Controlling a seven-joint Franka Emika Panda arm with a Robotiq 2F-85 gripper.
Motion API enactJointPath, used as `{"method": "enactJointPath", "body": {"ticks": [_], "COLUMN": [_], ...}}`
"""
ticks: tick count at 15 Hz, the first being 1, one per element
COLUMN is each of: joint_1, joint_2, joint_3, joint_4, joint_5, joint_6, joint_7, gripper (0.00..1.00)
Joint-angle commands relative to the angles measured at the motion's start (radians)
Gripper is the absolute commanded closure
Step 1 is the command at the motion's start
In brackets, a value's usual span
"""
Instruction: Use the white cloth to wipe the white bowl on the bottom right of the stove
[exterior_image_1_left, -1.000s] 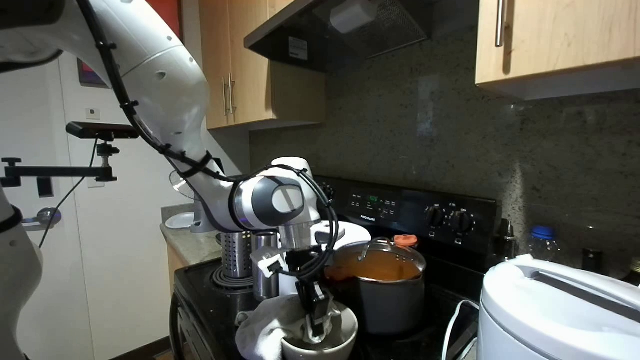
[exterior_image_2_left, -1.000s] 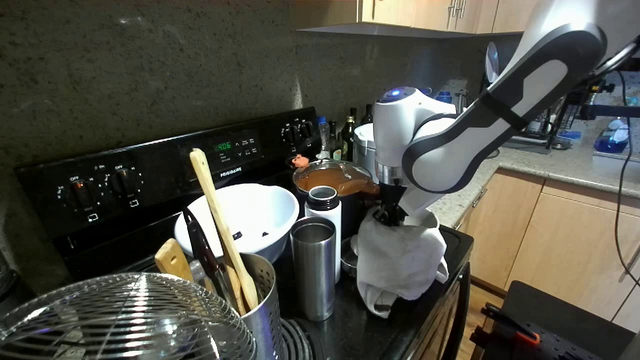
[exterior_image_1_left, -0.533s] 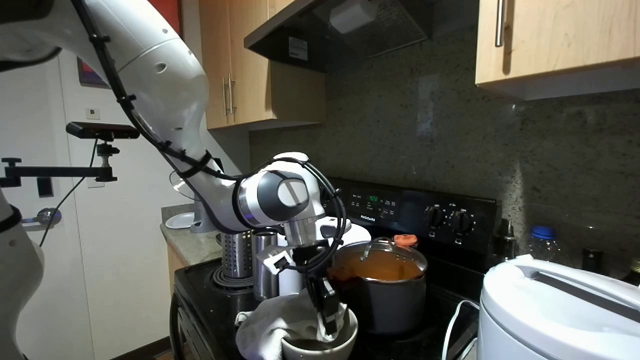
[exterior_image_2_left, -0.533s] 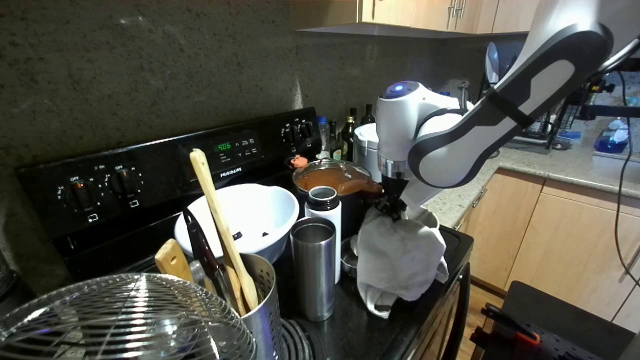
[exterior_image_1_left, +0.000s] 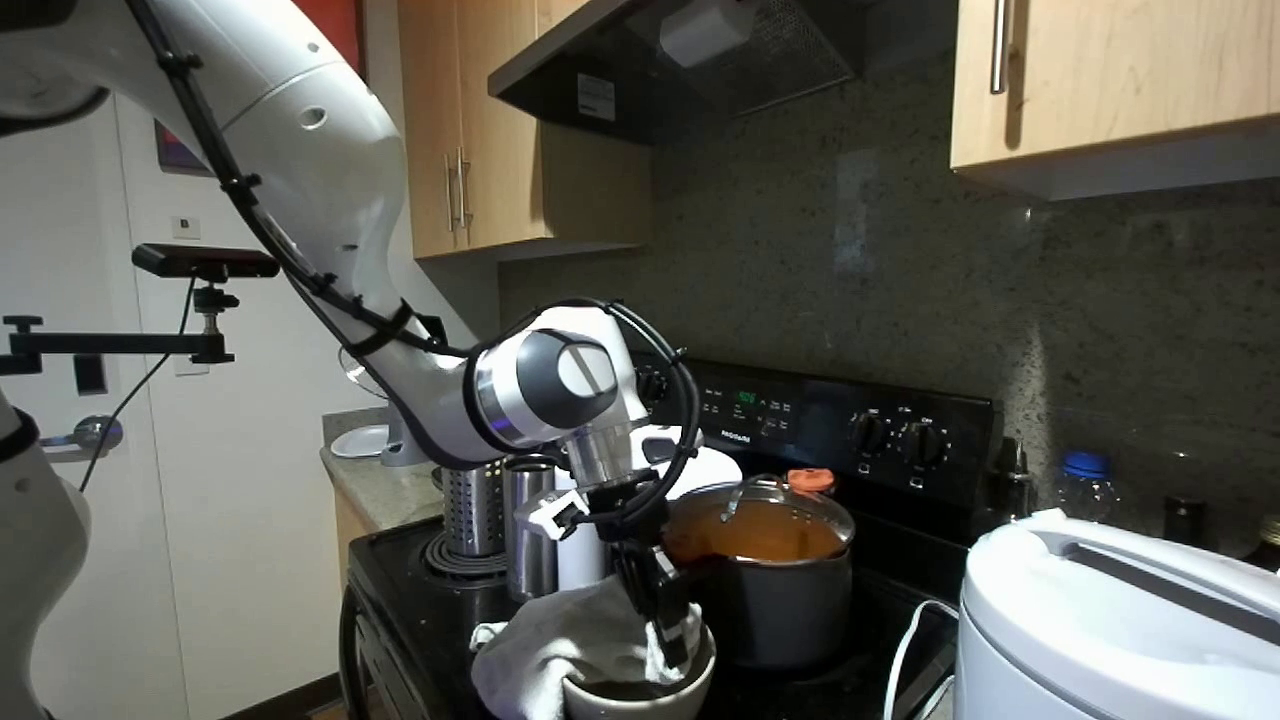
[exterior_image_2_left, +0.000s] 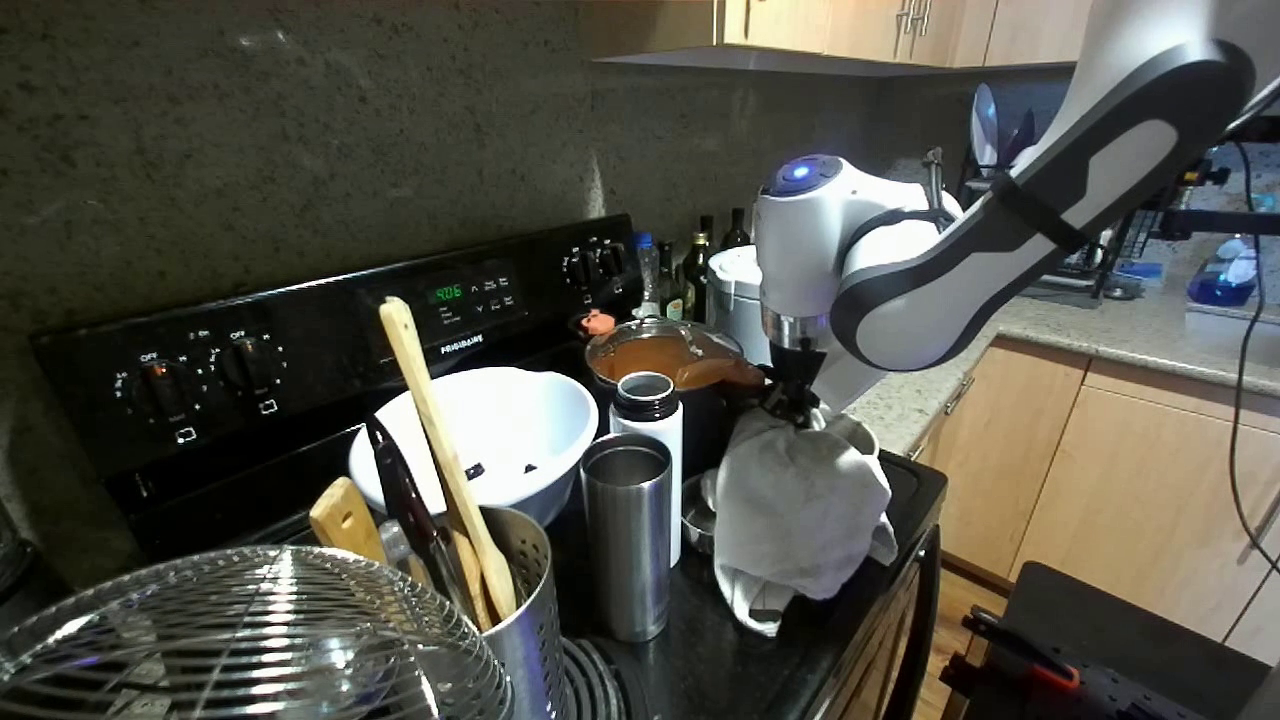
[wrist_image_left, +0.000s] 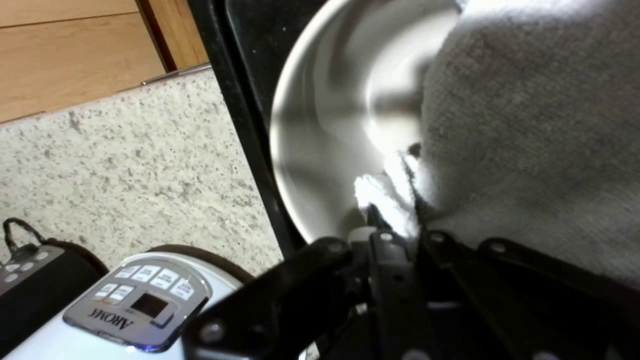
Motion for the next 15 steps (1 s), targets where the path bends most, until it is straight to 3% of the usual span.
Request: {"method": "enactJointPath", "body": {"ticks": [1,10,15], "joint_1": [-0.004,0.019,0.052], "joint_2": [-0.032,-0.026,-0.009], "joint_3": [0.006,0.003,0.013], "joint_4": [0.0,-0.023,-0.012], "joint_5": [-0.045,0.007,0.194], "joint_6": [-0.076,-0.184,-0.204], "joint_7": [0.0,-0.069,-0.196], "gripper": [0.96,0.96,0.96]}}
